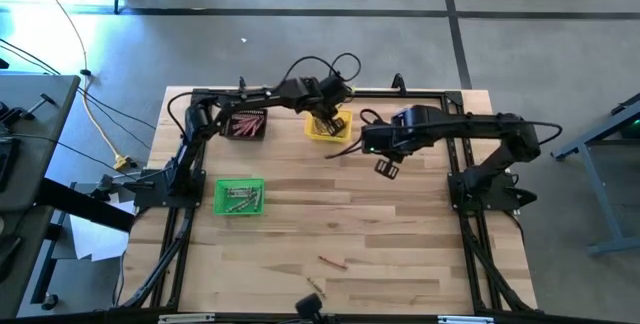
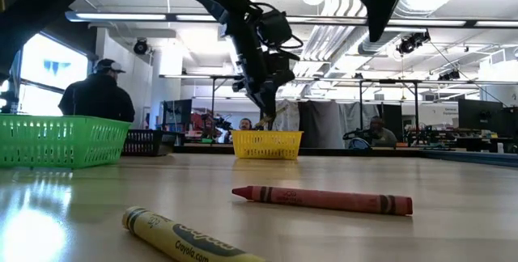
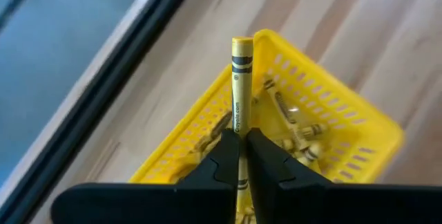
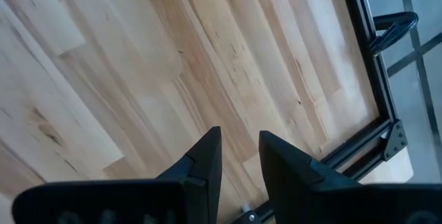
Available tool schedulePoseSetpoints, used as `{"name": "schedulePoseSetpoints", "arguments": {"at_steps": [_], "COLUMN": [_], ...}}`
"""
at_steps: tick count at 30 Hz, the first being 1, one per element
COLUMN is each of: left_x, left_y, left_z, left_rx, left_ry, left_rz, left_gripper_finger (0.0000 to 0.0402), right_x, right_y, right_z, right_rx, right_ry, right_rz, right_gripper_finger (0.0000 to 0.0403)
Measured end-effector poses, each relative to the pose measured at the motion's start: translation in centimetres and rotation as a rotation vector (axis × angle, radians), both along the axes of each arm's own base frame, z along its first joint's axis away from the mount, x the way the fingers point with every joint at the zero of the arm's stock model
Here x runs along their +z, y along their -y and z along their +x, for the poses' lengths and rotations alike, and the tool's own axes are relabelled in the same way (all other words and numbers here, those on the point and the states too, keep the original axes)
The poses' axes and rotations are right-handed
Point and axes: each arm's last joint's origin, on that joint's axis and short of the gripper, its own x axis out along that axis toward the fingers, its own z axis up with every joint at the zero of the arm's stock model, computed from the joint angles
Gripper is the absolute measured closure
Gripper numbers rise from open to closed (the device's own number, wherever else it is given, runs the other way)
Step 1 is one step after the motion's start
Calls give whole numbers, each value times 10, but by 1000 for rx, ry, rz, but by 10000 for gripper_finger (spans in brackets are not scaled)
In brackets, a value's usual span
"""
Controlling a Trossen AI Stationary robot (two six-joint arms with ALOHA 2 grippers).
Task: Sort crayons
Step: Put the yellow crayon into the yellow bin, then put the red crayon into the black bin
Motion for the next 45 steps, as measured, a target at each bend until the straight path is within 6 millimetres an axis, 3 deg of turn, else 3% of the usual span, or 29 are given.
{"name": "schedulePoseSetpoints", "arguments": {"at_steps": [13,19,26,33,38,45], "left_x": [-4,-3,2,-14,-15,11], "left_y": [3,26,92,186,253,322], "left_z": [-7,-9,-16,-31,-47,-68], "left_rx": [-176,-347,-667,-730,-737,-578], "left_ry": [-93,-76,-197,-444,-440,-230], "left_rz": [-58,-300,-544,-669,-646,-438], "left_gripper_finger": [316,319,328,330,330,330], "right_x": [0,0,0,0,0,-20], "right_y": [0,-7,-24,-65,-106,-155], "right_z": [1,1,3,-1,-5,11], "right_rx": [-4,22,-38,-100,-66,66], "right_ry": [8,8,70,144,239,317], "right_rz": [8,11,20,29,33,77], "right_gripper_finger": [320,320,320,320,320,320]}}
